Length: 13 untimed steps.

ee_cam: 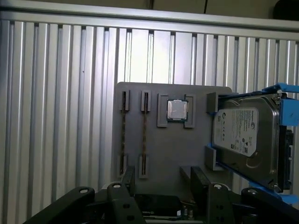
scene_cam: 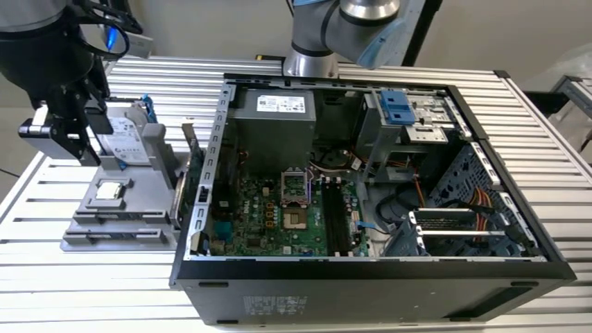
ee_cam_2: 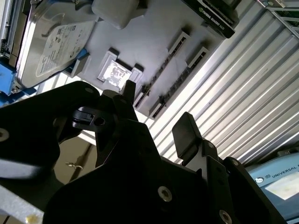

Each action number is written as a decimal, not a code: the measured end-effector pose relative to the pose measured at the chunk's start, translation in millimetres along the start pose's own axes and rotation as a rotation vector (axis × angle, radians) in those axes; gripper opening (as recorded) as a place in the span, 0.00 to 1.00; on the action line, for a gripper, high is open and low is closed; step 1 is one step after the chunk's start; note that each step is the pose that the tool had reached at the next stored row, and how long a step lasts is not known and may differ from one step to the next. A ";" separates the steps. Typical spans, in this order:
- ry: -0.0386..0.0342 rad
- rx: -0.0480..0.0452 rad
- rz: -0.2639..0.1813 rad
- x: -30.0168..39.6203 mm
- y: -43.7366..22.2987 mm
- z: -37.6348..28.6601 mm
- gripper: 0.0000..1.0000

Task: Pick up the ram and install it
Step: 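Pick up the ram and move it above insertion slot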

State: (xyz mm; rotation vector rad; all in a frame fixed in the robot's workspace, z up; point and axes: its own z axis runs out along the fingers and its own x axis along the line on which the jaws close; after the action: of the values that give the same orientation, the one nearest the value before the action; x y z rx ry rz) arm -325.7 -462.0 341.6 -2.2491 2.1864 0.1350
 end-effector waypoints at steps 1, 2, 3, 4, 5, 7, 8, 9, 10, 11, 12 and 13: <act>0.0000 0.0000 0.000 0.0 0.0 0.0 1.00; 0.0000 0.0000 0.000 0.0 0.0 0.2 1.00; -0.0003 0.0004 0.000 -0.1 -0.1 0.8 1.00; -0.0003 0.0003 0.000 -0.1 -0.1 1.4 1.00; -0.0001 0.0001 0.000 -0.1 -0.1 2.1 1.00; 0.0000 0.0001 0.000 -0.2 -0.3 4.2 1.00; 0.0000 0.0001 0.000 -0.1 -0.4 5.2 1.00; 0.0000 0.0001 0.000 -0.1 -0.4 6.3 1.00; 0.0000 0.0000 0.000 0.0 -0.5 7.4 1.00; 0.0000 0.0001 0.000 0.0 -0.5 8.5 1.00; 0.0000 0.0000 0.000 0.1 -0.6 9.5 1.00; 0.0000 0.0000 0.000 0.1 -0.7 10.7 1.00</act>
State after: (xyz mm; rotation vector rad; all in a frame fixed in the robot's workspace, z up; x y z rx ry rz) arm -325.7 -461.5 330.9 -2.2492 2.1863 0.1350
